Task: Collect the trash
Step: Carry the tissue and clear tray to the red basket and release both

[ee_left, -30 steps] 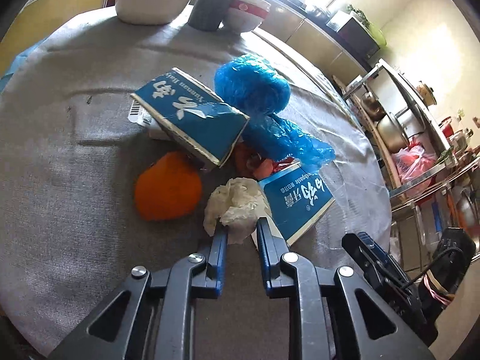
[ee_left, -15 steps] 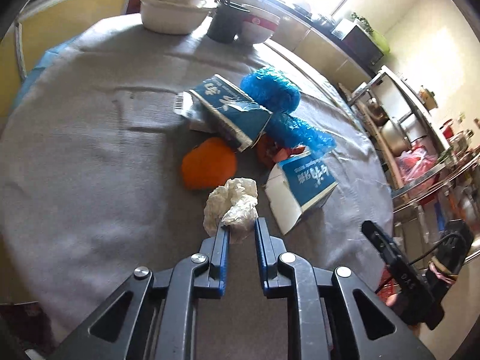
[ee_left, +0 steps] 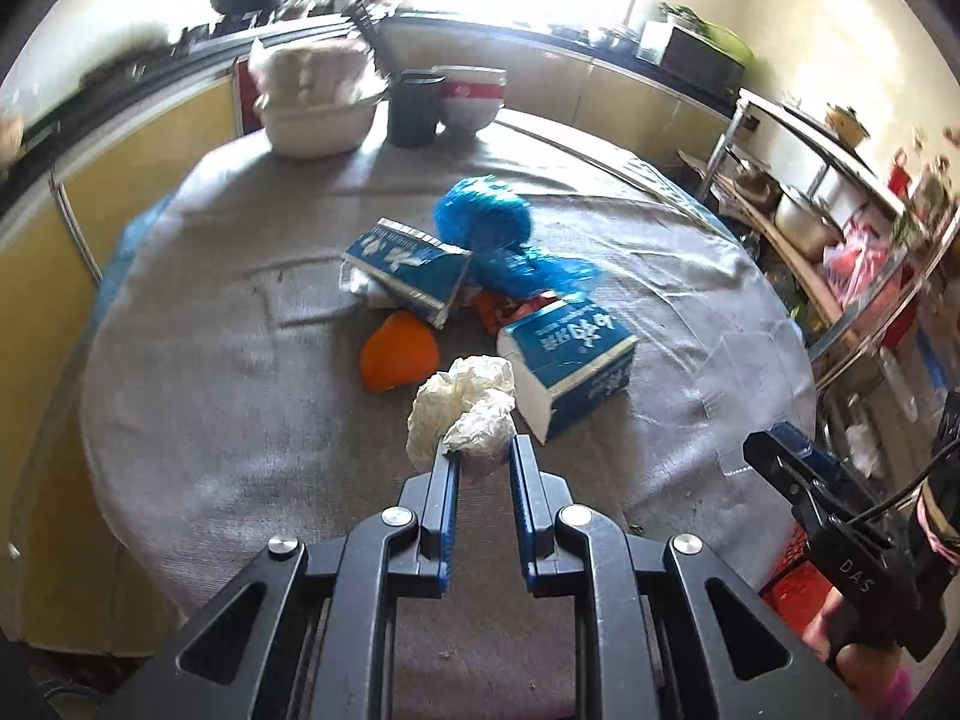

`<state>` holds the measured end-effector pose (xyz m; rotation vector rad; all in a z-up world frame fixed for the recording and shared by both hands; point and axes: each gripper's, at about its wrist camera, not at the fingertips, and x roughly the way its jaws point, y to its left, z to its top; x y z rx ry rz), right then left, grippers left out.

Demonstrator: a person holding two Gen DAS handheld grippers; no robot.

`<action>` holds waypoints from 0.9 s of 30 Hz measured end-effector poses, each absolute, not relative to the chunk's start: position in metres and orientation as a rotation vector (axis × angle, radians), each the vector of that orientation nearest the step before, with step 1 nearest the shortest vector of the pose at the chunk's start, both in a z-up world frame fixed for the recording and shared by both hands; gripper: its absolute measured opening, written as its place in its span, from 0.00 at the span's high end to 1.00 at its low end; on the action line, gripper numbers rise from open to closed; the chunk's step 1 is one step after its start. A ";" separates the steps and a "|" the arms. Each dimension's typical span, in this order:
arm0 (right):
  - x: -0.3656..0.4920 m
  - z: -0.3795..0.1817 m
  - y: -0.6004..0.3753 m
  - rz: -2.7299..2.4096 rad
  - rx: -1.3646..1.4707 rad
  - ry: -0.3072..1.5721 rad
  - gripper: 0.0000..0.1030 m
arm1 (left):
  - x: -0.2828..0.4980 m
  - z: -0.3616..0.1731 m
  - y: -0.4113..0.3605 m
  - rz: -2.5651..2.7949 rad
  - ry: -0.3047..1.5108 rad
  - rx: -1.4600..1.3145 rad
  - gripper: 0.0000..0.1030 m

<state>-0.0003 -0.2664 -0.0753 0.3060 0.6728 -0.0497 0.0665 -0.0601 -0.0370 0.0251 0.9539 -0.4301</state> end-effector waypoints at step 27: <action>-0.041 -0.072 -0.305 -0.086 0.393 0.636 0.44 | 0.029 -0.013 -0.120 -0.416 0.822 0.288 0.83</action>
